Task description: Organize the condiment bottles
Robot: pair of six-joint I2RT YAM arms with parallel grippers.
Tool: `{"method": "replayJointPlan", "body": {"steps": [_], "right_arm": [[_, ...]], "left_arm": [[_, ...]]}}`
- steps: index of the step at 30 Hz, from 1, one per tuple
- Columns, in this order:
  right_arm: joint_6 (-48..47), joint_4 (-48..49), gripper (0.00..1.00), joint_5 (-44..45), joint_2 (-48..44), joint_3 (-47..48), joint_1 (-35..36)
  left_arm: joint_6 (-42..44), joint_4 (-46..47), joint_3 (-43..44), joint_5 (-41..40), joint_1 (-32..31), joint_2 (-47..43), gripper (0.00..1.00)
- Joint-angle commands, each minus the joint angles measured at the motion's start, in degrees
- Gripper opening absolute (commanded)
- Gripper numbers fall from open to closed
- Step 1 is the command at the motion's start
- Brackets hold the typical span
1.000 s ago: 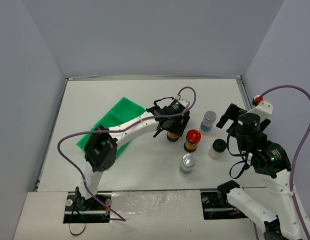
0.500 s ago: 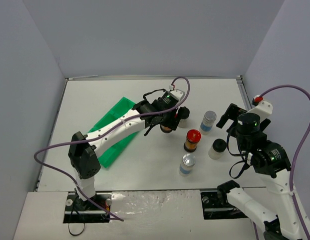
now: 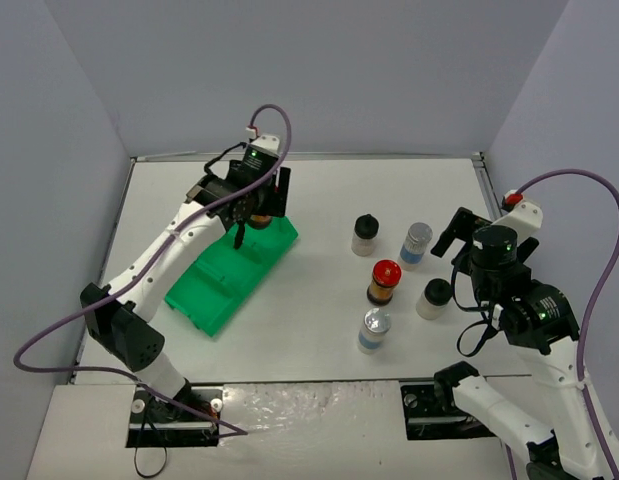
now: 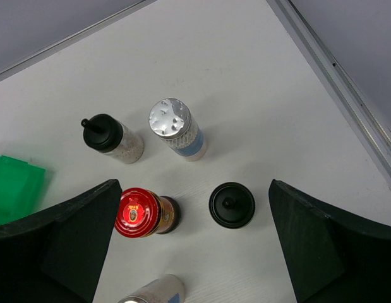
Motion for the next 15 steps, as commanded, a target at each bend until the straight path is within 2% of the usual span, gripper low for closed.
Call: {"method": "replayJointPlan", "body": {"steps": [1, 11, 15], "right_arm": [[-0.3, 1.9, 1.0, 1.7, 1.6, 0.9, 0.5], [-0.8, 2.1, 1.0, 2.0, 1.6, 0.5, 0.5], [-1.0, 1.9, 1.0, 2.1, 1.2, -0.2, 0.5]], "left_arm": [[1.2, 7.3, 1.4, 2.2, 5.5, -2.4, 0.0], [2.6, 17.6, -0.4, 9.2, 12.4, 3.5, 0.0], [2.3, 18.8, -0.6, 9.6, 13.6, 5.2, 0.0]]}}
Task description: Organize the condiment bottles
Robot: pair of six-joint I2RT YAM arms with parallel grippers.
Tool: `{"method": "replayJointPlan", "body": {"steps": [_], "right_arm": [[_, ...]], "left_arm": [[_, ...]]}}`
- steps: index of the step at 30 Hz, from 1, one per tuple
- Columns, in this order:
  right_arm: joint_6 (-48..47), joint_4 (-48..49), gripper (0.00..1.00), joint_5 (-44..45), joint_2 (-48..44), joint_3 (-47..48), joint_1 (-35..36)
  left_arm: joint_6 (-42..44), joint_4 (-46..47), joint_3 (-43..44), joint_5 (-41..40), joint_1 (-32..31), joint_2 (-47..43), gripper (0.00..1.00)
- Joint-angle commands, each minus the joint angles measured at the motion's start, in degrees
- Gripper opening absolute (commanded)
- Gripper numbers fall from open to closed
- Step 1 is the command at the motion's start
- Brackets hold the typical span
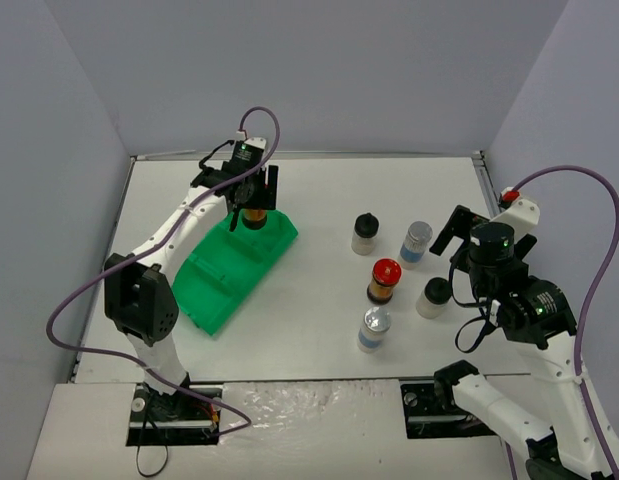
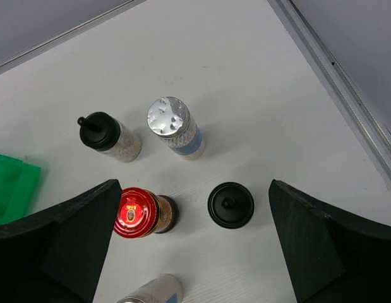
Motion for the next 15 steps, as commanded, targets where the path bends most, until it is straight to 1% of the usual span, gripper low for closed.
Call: {"method": "replayJointPlan", "body": {"steps": [1, 15], "right_arm": [[-0.7, 1.9, 1.0, 2.2, 0.1, -0.5, 0.5], [-1.4, 1.9, 1.0, 2.5, -1.8, -2.2, 0.5]], "left_arm": [[0.7, 10.9, 2.7, 0.8, 2.2, -2.2, 0.0], [-0.3, 22.1, -6.9, 2.9, 4.8, 0.6, 0.0]]}}
